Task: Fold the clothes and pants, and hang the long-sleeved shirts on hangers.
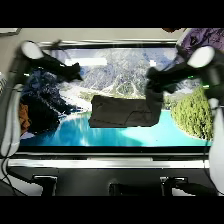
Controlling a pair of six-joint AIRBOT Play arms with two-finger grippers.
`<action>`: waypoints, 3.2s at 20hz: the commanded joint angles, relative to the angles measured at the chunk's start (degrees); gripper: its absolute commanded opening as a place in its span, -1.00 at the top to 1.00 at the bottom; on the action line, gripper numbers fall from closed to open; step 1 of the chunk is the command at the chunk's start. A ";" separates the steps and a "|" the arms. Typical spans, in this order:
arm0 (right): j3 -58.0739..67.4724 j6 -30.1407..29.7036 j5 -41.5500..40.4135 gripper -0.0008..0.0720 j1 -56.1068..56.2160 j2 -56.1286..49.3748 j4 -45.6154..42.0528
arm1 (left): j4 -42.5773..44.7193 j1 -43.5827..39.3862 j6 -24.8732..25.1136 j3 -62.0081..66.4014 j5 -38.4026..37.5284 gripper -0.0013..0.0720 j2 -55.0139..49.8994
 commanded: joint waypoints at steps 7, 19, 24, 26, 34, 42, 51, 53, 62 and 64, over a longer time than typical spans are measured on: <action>0.07 15.21 -14.95 0.89 21.20 -11.85 -2.12 | 2.23 13.25 2.95 0.00 -6.95 0.92 6.25; 0.07 16.15 -26.29 0.89 23.67 -17.86 -0.48 | 2.25 13.18 3.63 -1.42 -6.91 0.92 6.23; 0.09 8.79 -29.81 -0.04 23.67 -18.64 4.92 | 2.25 13.18 4.44 -1.42 -6.91 0.92 6.23; 0.48 0.92 -30.14 -0.09 23.65 -17.77 9.88 | 2.27 13.18 4.44 -1.42 -6.88 0.92 6.23; 0.55 -10.19 -13.33 -0.59 6.93 -7.41 9.03 | 2.25 13.20 4.44 -1.42 -6.88 0.92 6.23; -20.65 -32.00 -5.51 -0.65 -22.86 -7.10 25.07 | 2.25 13.25 4.42 -1.42 -6.88 0.92 6.23; -28.74 -42.71 -12.35 -0.49 -16.83 -18.29 33.64 | 2.05 13.18 4.39 -1.42 -6.88 0.91 6.16; -28.74 -42.95 -13.90 -0.33 -15.23 -19.69 33.92 | 2.05 13.18 4.39 -1.42 -6.88 0.91 6.16; -20.31 -38.53 -14.16 0.89 -15.10 -19.04 38.05 | 2.05 13.18 4.42 -1.42 -6.86 0.91 6.16; -11.98 -33.16 -13.44 0.89 -16.37 -19.04 33.38 | 2.08 13.18 4.42 -1.42 -6.86 0.91 6.14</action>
